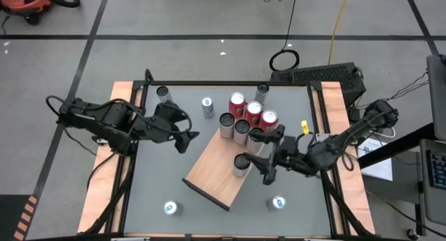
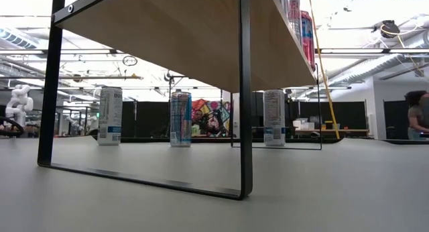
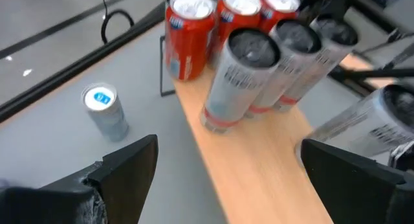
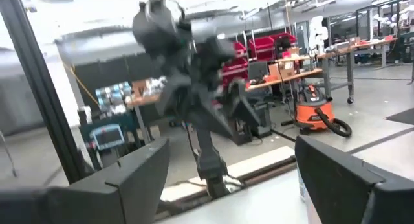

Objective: Place canned beverage on shelf
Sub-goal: Put the white blue soda can on the shelf aligned with the other white blue soda cans

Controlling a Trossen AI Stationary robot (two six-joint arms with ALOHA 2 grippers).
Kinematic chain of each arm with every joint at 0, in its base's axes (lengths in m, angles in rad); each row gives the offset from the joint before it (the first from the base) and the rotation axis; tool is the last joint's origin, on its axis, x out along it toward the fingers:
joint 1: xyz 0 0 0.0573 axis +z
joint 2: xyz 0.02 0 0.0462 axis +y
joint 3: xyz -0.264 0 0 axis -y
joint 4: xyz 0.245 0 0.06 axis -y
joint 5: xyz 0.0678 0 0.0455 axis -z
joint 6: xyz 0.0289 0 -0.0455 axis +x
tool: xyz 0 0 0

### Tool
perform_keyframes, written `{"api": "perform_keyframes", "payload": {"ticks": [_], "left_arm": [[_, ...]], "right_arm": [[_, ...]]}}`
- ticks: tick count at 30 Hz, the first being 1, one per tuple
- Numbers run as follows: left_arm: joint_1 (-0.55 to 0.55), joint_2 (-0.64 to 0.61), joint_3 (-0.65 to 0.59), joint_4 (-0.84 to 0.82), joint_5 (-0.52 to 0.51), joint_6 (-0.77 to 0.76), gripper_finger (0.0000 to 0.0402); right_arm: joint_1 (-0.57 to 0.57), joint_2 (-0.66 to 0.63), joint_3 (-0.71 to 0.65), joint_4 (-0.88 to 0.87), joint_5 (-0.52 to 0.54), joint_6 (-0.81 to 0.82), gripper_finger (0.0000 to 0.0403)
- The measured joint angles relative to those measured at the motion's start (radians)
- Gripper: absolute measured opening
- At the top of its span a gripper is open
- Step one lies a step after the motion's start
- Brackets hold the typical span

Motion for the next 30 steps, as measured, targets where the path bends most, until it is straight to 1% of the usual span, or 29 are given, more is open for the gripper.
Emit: {"api": "perform_keyframes", "payload": {"ticks": [3, 11, 16, 21, 26, 29, 30], "left_arm": [[0.023, 0.0, 0.0, -0.032, 0.033, 0.009, 0.0382], [0.099, 0.0, 0.0, -0.041, 0.041, 0.029, 0.0382], [0.134, 0.0, 0.0, -0.058, 0.055, -0.023, 0.0382], [0.138, 0.0, 0.0, -0.104, 0.056, -0.11, 0.0382], [0.139, 0.0, 0.0, -0.168, 0.056, -0.212, 0.0382], [0.155, 0.0, 0.0, -0.208, 0.057, -0.264, 0.0382], [0.161, 0.0, 0.0, -0.218, 0.057, -0.275, 0.0382]], "right_arm": [[0.002, -0.041, 0.0, 0.005, 0.0, -0.001, 0.0306], [0.002, -0.169, 0.0, -0.067, -0.002, -0.104, 0.0306], [0.0, -0.25, 0.0, -0.143, -0.002, -0.116, 0.0306], [0.0, -0.324, 0.0, -0.268, -0.003, 0.004, 0.0306], [0.0, -0.367, 0.0, -0.406, -0.009, 0.12, 0.0306], [0.0, -0.379, 0.0, -0.435, -0.017, 0.164, 0.0306], [0.0, -0.382, 0.0, -0.438, -0.034, 0.167, 0.0306]]}}
